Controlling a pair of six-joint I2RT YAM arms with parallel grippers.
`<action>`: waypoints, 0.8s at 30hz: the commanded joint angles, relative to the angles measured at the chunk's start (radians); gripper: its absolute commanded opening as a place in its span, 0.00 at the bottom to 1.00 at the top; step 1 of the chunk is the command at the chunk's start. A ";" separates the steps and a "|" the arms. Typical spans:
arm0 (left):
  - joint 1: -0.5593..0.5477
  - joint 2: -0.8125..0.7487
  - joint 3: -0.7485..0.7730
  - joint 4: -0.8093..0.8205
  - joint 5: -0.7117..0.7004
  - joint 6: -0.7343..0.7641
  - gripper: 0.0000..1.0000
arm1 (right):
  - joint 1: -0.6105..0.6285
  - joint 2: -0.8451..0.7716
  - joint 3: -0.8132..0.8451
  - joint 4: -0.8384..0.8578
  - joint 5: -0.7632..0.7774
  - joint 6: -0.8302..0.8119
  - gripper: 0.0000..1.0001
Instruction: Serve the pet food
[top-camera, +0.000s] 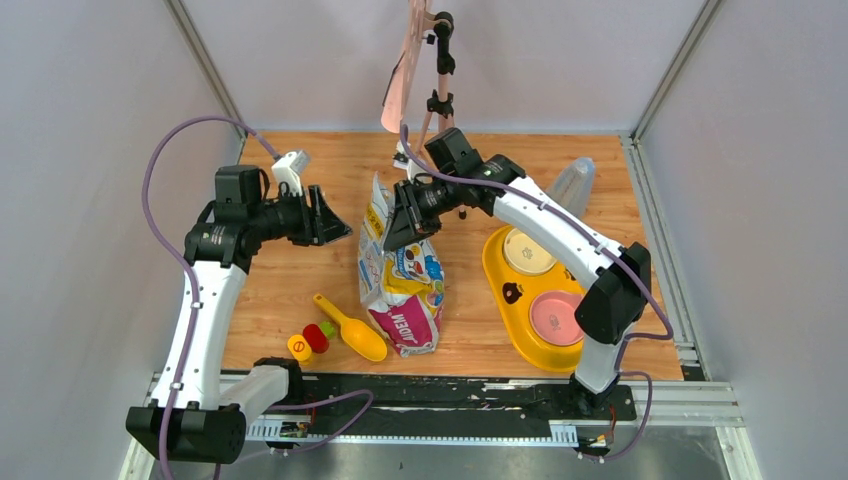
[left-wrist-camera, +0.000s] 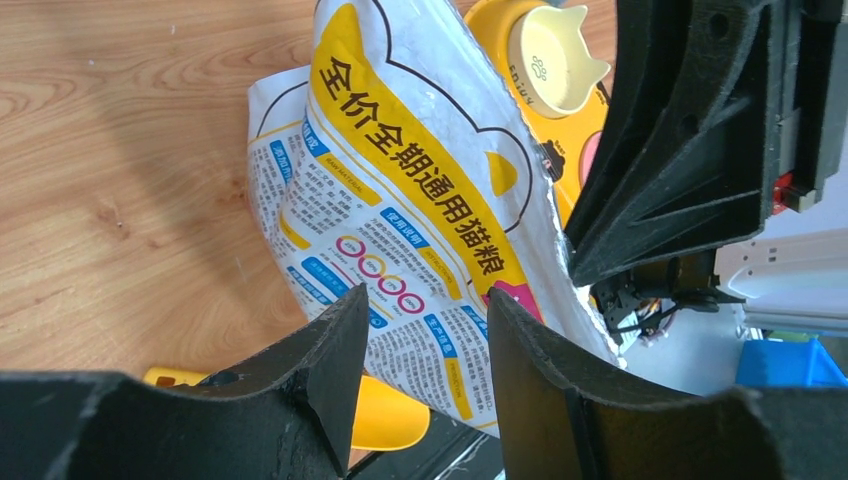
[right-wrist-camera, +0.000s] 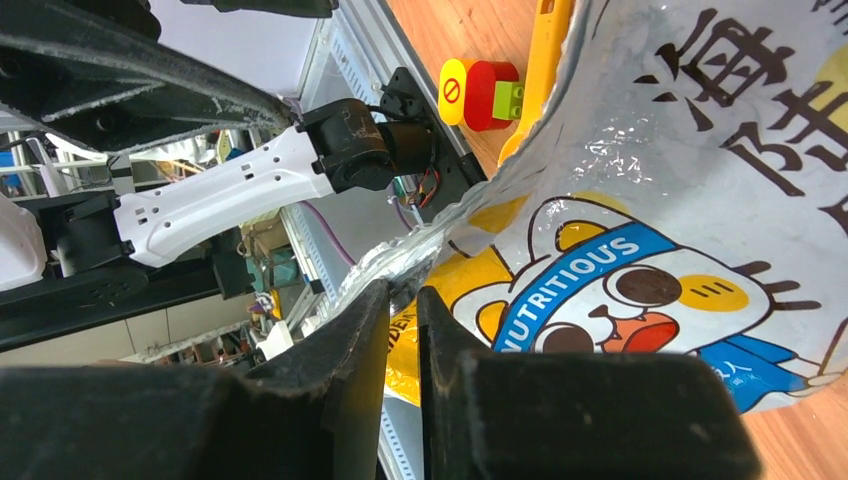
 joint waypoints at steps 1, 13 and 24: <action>0.006 -0.001 0.004 0.016 0.071 -0.006 0.55 | 0.002 0.030 0.045 0.001 -0.036 0.006 0.17; -0.090 0.015 -0.082 0.052 0.277 -0.006 0.37 | -0.010 0.036 0.058 0.006 -0.040 0.021 0.19; -0.120 0.028 -0.080 0.122 0.356 -0.052 0.34 | -0.018 0.062 0.054 0.046 -0.099 0.043 0.19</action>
